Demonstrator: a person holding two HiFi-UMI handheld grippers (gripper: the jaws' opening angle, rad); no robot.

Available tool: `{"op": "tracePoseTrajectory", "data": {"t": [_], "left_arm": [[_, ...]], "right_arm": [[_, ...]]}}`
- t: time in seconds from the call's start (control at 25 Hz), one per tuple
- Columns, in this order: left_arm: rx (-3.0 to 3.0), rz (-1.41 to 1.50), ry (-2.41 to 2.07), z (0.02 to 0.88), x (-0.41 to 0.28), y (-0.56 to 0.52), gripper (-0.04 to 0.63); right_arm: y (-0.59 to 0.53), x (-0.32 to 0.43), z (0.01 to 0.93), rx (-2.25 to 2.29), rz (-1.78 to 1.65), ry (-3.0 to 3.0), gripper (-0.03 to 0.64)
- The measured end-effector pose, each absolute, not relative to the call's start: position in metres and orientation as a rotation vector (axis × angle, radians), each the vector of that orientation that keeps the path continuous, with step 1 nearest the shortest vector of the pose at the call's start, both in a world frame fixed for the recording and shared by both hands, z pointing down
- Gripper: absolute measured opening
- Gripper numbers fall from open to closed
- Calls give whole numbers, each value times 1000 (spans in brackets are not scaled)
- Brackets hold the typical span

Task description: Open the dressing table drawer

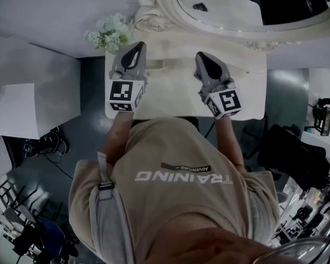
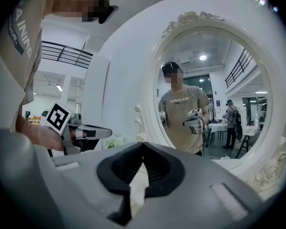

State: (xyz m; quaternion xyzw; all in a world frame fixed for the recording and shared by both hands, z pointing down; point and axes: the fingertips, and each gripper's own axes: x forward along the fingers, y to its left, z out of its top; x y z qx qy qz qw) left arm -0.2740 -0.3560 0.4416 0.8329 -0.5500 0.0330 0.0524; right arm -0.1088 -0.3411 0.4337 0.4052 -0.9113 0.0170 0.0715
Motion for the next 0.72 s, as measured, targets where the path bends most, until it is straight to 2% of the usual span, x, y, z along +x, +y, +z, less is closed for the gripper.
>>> {"op": "tracePoseTrajectory", "data": {"t": [0.72], "left_arm": [[2528, 156, -1636, 459, -284, -348, 8]], "right_arm": [[-342, -140, 477, 1127, 194, -2752, 3]]}}
